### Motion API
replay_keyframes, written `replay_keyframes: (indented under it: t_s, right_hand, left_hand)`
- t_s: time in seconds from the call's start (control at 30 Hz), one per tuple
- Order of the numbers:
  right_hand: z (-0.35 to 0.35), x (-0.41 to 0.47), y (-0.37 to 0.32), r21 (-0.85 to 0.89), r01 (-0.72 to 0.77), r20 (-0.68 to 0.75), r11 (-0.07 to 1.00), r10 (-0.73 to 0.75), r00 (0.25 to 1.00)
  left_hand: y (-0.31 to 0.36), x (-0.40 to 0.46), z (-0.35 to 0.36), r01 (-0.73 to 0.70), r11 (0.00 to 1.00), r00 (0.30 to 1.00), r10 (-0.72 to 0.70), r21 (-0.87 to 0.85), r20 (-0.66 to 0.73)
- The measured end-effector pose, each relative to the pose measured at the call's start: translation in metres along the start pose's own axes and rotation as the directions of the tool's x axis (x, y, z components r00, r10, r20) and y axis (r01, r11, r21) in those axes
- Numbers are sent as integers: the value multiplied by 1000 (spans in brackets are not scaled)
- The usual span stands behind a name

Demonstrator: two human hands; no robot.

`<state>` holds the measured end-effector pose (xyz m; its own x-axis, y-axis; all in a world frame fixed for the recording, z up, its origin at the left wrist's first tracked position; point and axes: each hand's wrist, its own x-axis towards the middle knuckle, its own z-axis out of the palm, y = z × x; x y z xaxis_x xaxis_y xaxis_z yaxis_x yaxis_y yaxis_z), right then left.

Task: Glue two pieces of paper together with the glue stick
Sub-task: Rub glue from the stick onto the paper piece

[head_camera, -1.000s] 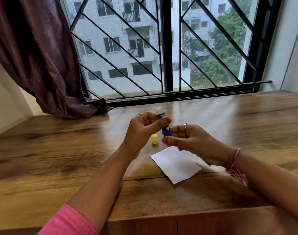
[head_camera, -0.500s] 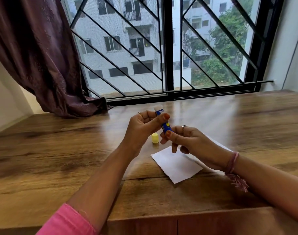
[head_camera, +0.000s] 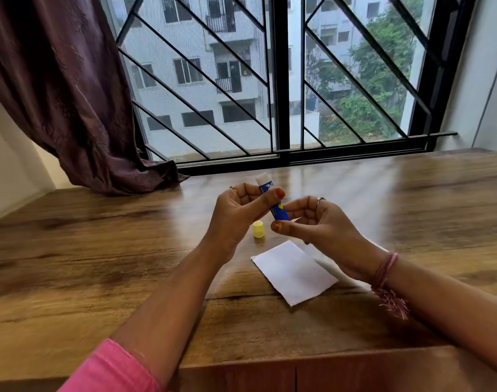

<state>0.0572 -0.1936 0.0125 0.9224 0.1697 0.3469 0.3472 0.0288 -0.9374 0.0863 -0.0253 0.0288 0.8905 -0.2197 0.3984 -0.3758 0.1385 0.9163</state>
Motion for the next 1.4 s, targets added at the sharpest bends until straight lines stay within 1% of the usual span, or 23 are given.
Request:
replay_keyframes:
  t_s: [0.13, 0.23, 0.33, 0.4, 0.47, 0.53, 0.6, 0.7, 0.8, 0.87, 0.97, 1.07, 1.2, 1.27, 1.33, 1.4]
  right_hand:
    - [-2, 0, 0, 18, -15, -6, 1000, 15, 1000]
    - [-3, -1, 0, 38, -12, 34, 999, 11, 999]
    - [-4, -1, -3, 47, -22, 86, 999, 18, 996]
    - [-5, -1, -5, 73, -60, 145, 996, 49, 988]
    - [-6, -1, -5, 136, -121, 203, 983, 92, 975]
    - [-6, -1, -4, 195, -186, 243, 963, 136, 960]
    - [-5, -1, -4, 217, -223, 265, 950, 162, 950]
    - [-1, -2, -4, 165, -198, 235, 966, 157, 959]
    - [2, -2, -2, 26, -165, 130, 986, 160, 978]
    - [2, -2, 1, -8, -148, 96, 989, 148, 984]
    - [3, -2, 3, 15, -124, 114, 992, 122, 986]
    - [3, -1, 3, 65, -145, 168, 987, 133, 977]
    - [1, -2, 2, 243, -243, 284, 939, 171, 944]
    - [1, -3, 2, 299, -293, 323, 908, 193, 927]
    - [1, -2, 1, 284, -286, 313, 915, 194, 930]
    - [1, -1, 1, 221, -227, 238, 949, 173, 956]
  left_hand:
    - [0, -1, 1, 3, 1000, 1000, -3, 15, 8]
    - [0, -1, 0, -6, 999, 1000, 6, 40, 19]
    - [0, 0, -2, -12, 1000, 999, 12, 6, 30]
    - [2, 0, -2, -16, 1000, 999, 16, -10, 28]
    - [2, 0, -3, -19, 1000, 1000, 19, 4, 16]
    - [2, -1, -3, -24, 999, 1000, 24, 35, 4]
    - [2, -1, -3, -31, 998, 1000, 31, 55, -4]
    - [3, -1, -3, -34, 998, 999, 34, 46, -9]
    - [2, -1, -2, -39, 998, 999, 40, 47, -5]
    - [1, -1, -2, -39, 998, 999, 39, 49, -3]
    - [-1, 0, -2, -34, 998, 999, 34, 46, -7]
    - [-2, 1, -3, -25, 1000, 1000, 25, 12, -7]
    - [-2, 3, -4, -25, 999, 1000, 24, -22, -17]
    - [-3, 3, -4, -27, 999, 1000, 26, -23, -17]
    - [-3, 3, -3, -30, 999, 999, 30, -32, -25]
    - [-2, 3, -3, -32, 999, 999, 31, -39, -36]
